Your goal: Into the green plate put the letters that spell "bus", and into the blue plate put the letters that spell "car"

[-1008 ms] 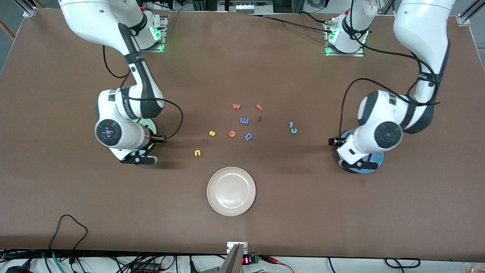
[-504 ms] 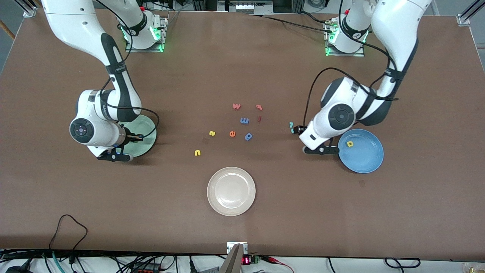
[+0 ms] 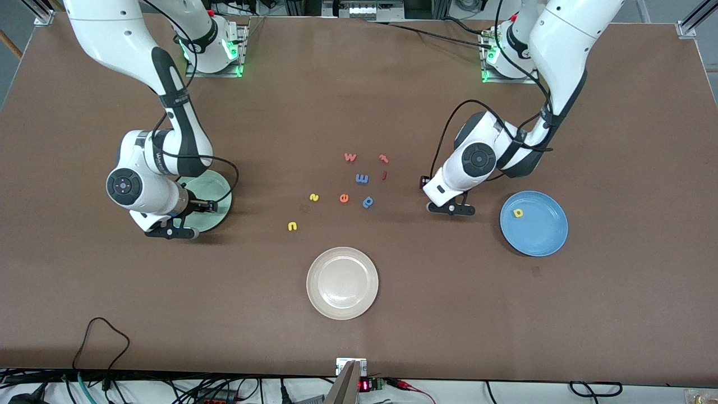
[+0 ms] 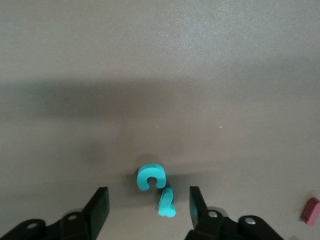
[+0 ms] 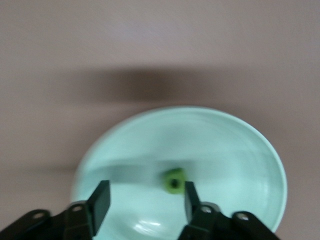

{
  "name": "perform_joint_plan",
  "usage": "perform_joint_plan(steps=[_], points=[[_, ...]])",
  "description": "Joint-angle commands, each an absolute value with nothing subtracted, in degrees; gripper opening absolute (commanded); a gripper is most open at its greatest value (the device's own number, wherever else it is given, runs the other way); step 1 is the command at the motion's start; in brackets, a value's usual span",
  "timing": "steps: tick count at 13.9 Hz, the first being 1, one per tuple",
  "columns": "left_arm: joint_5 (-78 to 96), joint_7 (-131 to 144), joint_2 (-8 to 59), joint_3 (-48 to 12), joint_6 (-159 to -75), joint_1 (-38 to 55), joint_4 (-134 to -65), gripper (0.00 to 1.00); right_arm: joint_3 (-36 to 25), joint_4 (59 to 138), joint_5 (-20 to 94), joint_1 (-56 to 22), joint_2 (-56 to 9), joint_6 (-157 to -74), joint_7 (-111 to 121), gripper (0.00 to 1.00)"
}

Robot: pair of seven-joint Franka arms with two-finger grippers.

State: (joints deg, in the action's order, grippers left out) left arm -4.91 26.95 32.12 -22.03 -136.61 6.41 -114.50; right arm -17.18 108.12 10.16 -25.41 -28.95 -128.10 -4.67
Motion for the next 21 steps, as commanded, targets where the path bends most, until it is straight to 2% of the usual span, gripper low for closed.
perform_joint_plan(steps=[1, 5, 8, 9, 10, 12, 15, 18, 20, 21], points=[[-5.8, 27.25, 33.4, -22.15, -137.99, 6.42, -114.26, 0.61, -17.14, 105.03, 11.16, -31.0, -28.56, -126.47, -7.91, 1.0], [-5.89, 27.6, 35.42, -21.89, -140.53, 6.94, -114.26, 0.59, -17.14, 104.5, 15.91, -36.64, -32.77, -132.52, -7.65, 0.93], [-5.89, 27.69, 35.07, -21.88, -140.28, 6.86, -114.26, 0.31, -16.88, 101.79, 17.48, -38.23, -36.12, -134.82, -8.52, 0.89], [-5.89, 27.69, 34.81, -21.88, -140.01, 6.86, -114.26, 0.28, -16.79, 100.91, 19.58, -38.49, -36.73, -134.82, -9.31, 0.87], [-5.89, 27.69, 34.46, -21.88, -139.84, 6.33, -114.26, 0.2, -16.79, 99.68, 20.99, -38.5, -37.35, -134.82, -9.4, 0.85], [-5.89, 27.6, 32.97, -21.71, -136.78, 6.07, -113.47, 0.12, -16.7, 95.91, 21.18, -38.76, -39.45, -134.3, -9.23, 0.78], [-5.89, 27.16, 29.19, -19.96, -127.65, 5.89, -109.79, 0.12, -16.7, 92.73, 22.32, -39.29, -42.62, -134.38, -10.01, 0.74], [-6.24, 20.69, 28.48, -19.07, -115.44, 1.69, -102.68, 0.12, -16.7, 92.37, 22.59, -40.68, -44.03, -134.74, -12.21, 0.72], [-6.41, 15.41, 28.39, -18.81, -113.38, -3.66, -101.6, 0.15, -16.7, 92.37, 22.5, -41.57, -44.65, -134.82, -12.39, 0.72], [-8.68, 13.99, 28.48, -18.11, -113.47, -5.52, -101.69, 0.15, -16.7, 92.37, 22.5, -41.57, -44.82, -134.82, -12.31, 0.69]])
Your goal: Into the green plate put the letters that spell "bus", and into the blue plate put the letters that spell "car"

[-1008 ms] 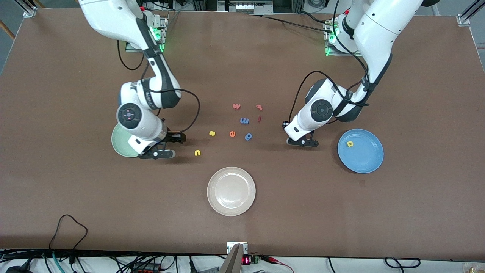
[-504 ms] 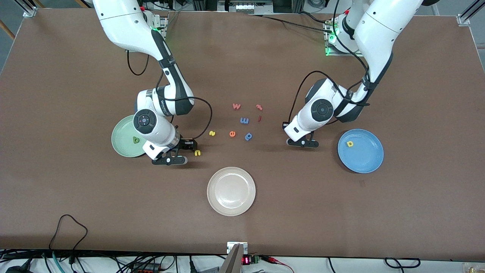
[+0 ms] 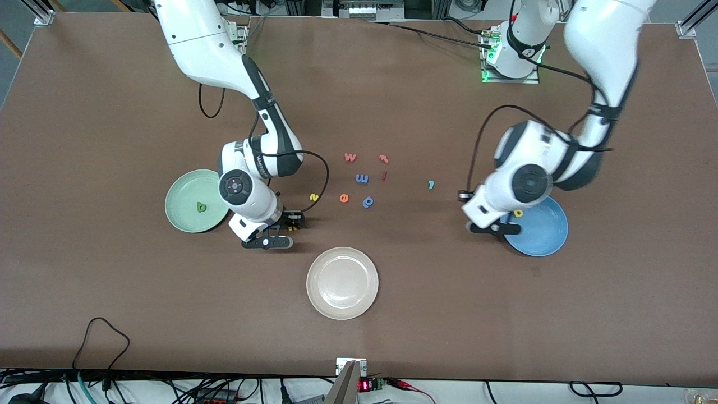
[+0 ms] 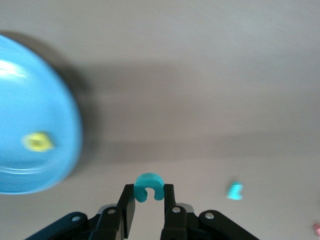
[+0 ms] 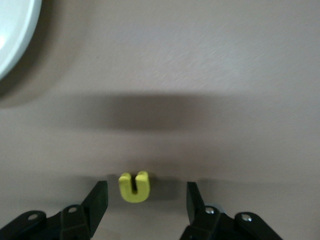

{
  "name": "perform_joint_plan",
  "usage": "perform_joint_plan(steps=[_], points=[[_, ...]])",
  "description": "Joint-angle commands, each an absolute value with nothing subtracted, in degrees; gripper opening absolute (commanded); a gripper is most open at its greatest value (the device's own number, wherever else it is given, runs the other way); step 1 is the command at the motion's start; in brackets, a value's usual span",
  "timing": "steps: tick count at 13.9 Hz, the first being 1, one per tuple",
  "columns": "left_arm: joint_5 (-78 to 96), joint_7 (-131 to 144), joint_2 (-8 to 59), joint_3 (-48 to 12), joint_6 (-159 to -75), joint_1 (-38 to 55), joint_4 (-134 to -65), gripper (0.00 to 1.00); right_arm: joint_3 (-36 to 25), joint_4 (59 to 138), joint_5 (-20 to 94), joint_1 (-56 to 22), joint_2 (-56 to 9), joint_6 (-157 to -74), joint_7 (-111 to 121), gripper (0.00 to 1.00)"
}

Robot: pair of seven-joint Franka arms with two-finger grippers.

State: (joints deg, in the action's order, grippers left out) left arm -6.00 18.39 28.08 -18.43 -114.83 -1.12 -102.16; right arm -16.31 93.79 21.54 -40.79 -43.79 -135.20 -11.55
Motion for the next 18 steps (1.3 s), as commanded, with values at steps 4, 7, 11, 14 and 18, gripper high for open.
perform_joint_plan(steps=[4, 7, 11, 14, 18], points=[[-16.87, 13.27, 31.81, -18.02, -117.41, -9.22, -101.86, 0.23, -16.7, 92.37, 22.24, -41.84, -45.7, -134.91, -12.39, 0.61], [-16.7, 13.27, 31.56, -18.45, -117.69, -9.31, -101.69, 1.0, -16.79, 92.37, 22.24, -41.75, -45.97, -135.17, -12.57, 0.51], [-15.82, 15.81, 29.71, -24.5, -112.35, -9.32, -101.95, 1.0, -16.79, 92.37, 22.32, -41.66, -45.97, -135.44, -12.57, 0.31], [-15.56, 24.06, 29.53, -32.32, -111.09, -9.32, -104.58, 1.0, -16.79, 92.37, 22.24, -41.75, -45.97, -135.44, -12.57, 0.11], [-15.82, 24.7, 29.79, -37.34, -120.9, -8.26, -111.43, 0.97, -17.23, 93.07, 21.89, -41.93, -44.22, -134.48, -12.22, 0.08]])
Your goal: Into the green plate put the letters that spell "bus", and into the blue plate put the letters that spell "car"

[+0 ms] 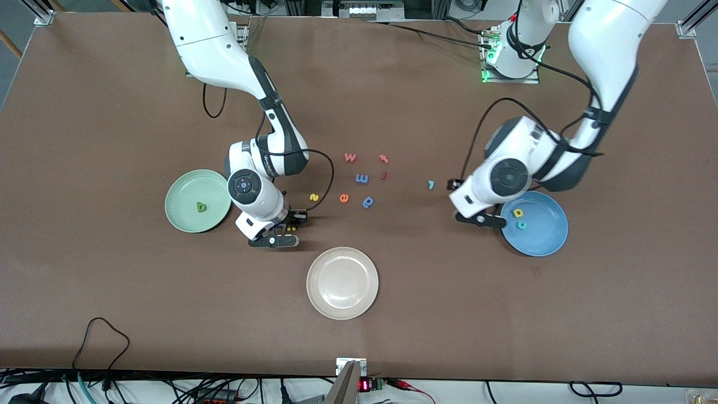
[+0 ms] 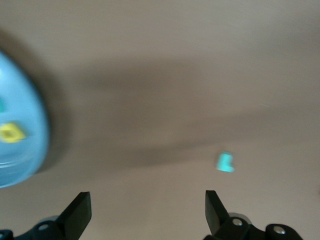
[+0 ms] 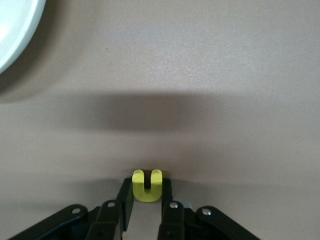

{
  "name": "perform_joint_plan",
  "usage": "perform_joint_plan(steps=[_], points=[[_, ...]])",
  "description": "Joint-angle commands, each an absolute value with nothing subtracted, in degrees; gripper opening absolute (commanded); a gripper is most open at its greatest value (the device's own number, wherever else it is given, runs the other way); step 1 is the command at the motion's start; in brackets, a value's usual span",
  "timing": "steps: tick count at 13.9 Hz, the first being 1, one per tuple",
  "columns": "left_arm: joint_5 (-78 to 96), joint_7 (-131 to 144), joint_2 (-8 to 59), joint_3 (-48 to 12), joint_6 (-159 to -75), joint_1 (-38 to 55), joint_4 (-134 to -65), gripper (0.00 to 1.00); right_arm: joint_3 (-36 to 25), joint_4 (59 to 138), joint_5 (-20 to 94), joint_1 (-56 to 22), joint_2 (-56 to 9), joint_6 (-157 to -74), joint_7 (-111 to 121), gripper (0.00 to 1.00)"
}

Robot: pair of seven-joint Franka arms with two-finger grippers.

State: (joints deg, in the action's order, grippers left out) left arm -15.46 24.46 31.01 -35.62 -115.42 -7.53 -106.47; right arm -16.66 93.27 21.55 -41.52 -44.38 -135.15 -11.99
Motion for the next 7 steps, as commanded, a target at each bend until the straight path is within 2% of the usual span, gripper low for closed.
perform_joint_plan(steps=[1, 2, 3, 6, 7], points=[[-16.6, 24.61, 30.06, -37.35, -124.85, -8.0, -113.88, 0.89, -17.4, 93.95, 21.88, -41.66, -42.73, -132.99, -12.22, 0.08], [-16.61, 24.61, 30.32, -37.35, -128.72, -8.09, -116.26, 0.81, -18.97, 94.48, 21.88, -42.1, -41.5, -130.89, -12.3, 0.08], [-16.7, 24.61, 30.41, -37.35, -131.54, -8.09, -117.76, 0.77, -20.9, 95.61, 21.71, -42.36, -40.35, -128.61, -12.39, 0.08], [-16.7, 24.79, 31.37, -37.35, -133.24, -7.74, -118.92, 0.62, -25.65, 101.93, 20.39, -42.54, -36.23, -126.74, -7.84, 0.09], [-16.61, 24.79, 31.9, -37.35, -133.59, -7.73, -118.92, 0.61, -27.23, 104.04, 20.3, -42.54, -34.73, -126.65, -6.34, 0.1]])
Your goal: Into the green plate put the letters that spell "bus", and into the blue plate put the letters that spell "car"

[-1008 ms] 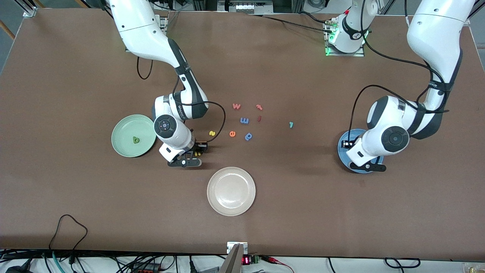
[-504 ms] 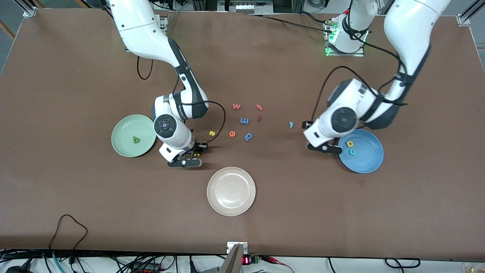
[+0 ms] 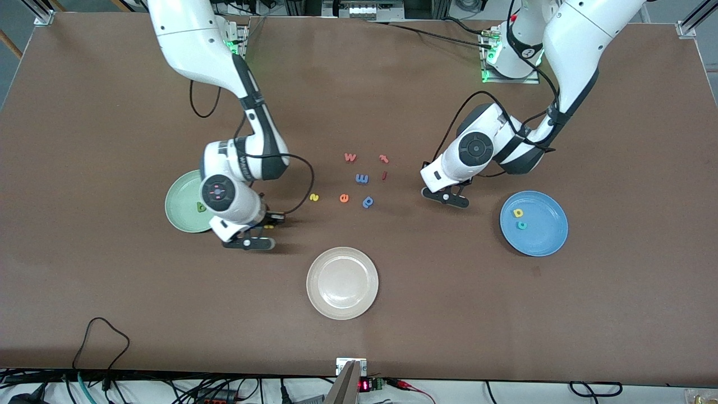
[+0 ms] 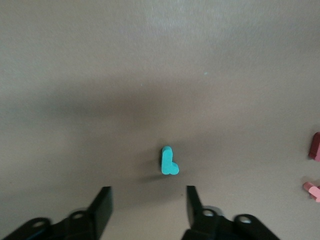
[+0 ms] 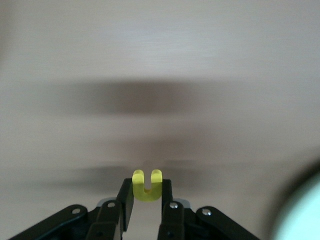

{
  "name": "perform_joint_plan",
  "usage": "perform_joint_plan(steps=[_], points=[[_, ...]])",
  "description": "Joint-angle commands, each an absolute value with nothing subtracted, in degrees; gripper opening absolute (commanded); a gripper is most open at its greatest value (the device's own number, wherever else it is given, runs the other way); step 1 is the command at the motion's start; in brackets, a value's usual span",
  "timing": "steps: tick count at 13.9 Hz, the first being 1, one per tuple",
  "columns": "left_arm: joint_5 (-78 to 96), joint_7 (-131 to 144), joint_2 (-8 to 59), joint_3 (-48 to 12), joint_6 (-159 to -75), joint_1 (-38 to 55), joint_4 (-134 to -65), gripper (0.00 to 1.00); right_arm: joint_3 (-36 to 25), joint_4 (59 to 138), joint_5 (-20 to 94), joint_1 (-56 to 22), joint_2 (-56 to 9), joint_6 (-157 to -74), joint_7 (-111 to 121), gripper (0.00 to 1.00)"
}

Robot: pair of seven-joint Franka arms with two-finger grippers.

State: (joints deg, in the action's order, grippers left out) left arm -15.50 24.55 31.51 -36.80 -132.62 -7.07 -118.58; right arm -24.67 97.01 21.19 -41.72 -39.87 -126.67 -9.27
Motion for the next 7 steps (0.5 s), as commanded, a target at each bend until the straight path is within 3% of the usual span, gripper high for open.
perform_joint_plan(steps=[1, 7], points=[[-16.61, 24.87, 32.43, -37.27, -135.16, -7.73, -118.92, 0.61, -28.46, 106.24, 20.3, -42.54, -33.24, -126.65, -3.63, 0.1], [-23.54, 30.39, 34.98, -34.98, -137.55, -4.4, -118.21, 0.6, -33.57, 115.74, 20.3, -42.54, -28.22, -126.65, 4.92, 0.1]])
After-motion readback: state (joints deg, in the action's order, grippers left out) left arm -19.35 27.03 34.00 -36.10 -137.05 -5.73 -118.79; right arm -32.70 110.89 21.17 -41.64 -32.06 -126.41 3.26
